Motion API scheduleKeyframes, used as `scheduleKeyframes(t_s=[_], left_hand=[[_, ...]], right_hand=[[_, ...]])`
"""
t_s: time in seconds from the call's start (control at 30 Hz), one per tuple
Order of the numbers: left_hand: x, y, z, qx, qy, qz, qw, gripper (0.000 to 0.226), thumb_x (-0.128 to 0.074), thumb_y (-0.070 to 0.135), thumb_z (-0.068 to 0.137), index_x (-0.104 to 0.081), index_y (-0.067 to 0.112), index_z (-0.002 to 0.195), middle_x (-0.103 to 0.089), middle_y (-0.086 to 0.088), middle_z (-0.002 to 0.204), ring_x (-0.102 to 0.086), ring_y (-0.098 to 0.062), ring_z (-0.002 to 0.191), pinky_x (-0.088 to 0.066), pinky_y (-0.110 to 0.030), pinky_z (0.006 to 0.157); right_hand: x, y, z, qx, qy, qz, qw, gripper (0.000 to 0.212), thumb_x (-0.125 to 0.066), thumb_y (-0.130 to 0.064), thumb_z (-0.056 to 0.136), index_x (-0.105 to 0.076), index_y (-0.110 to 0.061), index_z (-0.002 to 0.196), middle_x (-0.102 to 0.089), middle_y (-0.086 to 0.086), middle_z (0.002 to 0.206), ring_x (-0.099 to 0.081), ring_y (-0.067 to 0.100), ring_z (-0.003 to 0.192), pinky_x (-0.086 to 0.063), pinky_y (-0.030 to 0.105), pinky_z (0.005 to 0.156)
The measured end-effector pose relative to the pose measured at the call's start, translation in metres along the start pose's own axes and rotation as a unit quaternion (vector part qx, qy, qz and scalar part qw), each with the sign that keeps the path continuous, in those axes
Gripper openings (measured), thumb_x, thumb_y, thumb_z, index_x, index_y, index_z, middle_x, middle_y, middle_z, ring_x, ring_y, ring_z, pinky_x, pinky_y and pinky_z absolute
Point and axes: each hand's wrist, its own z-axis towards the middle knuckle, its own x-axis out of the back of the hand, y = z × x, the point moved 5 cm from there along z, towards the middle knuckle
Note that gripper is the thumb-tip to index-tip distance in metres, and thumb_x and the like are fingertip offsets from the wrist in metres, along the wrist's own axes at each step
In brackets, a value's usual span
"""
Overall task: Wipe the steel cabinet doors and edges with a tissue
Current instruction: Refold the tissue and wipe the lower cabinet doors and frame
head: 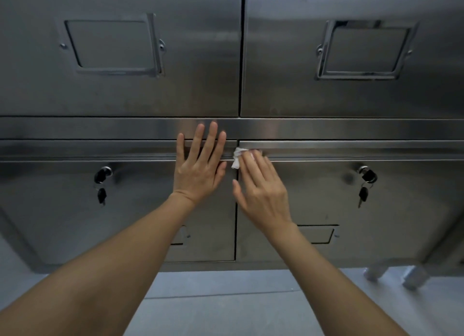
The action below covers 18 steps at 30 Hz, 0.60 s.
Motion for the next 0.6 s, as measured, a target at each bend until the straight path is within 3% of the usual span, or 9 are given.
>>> scheduleKeyframes(t_s=[0.13,0.23,0.4,0.47,0.6], left_hand=[[0.000,-0.001,0.001,0.005,-0.007,0.005,1.000,0.065,-0.024,0.040,0.104,-0.003,0.013,0.159,0.012,-0.007,0.165,0.007,-0.026,0.153,0.000,-0.055,0.120],[-0.001,0.001,0.002,0.003,-0.007,0.009,1.000,0.065,-0.026,0.040,0.104,-0.003,0.013,0.159,0.012,-0.007,0.165,0.007,-0.026,0.153,-0.001,-0.055,0.120],[-0.001,0.000,0.000,0.001,-0.005,0.003,1.000,0.064,-0.024,0.041,0.105,-0.004,0.013,0.159,0.010,-0.007,0.166,0.005,-0.026,0.153,-0.003,-0.055,0.120],[-0.001,-0.001,0.001,0.001,-0.008,0.003,1.000,0.064,-0.025,0.040,0.105,-0.004,0.013,0.159,0.011,-0.007,0.166,0.007,-0.026,0.153,-0.002,-0.056,0.120],[0.000,0.001,0.002,0.005,-0.008,0.008,1.000,0.065,-0.027,0.038,0.104,-0.005,0.012,0.159,0.012,-0.007,0.165,0.008,-0.027,0.153,0.000,-0.056,0.120]], right_hand=[[0.021,0.056,-0.025,-0.046,-0.011,-0.065,0.997,0.050,-0.052,-0.024,0.099,-0.051,0.006,0.138,-0.051,0.020,0.144,-0.045,0.034,0.138,-0.037,0.043,0.115],[0.018,0.052,-0.027,-0.083,-0.021,-0.027,0.996,0.058,-0.046,-0.031,0.101,-0.043,0.009,0.143,-0.043,0.023,0.150,-0.035,0.036,0.144,-0.031,0.041,0.119],[-0.006,-0.005,-0.005,0.002,-0.052,0.028,0.998,0.060,-0.052,-0.034,0.098,-0.047,0.007,0.141,-0.046,0.022,0.148,-0.038,0.035,0.142,-0.029,0.041,0.120],[0.005,0.023,-0.016,-0.007,-0.052,-0.008,0.999,0.058,-0.051,-0.034,0.099,-0.048,0.006,0.141,-0.046,0.021,0.148,-0.040,0.033,0.142,-0.032,0.041,0.118],[0.040,0.102,-0.044,-0.115,-0.052,-0.074,0.989,0.060,-0.038,-0.036,0.104,-0.040,0.008,0.145,-0.040,0.024,0.152,-0.034,0.035,0.145,-0.035,0.045,0.115]])
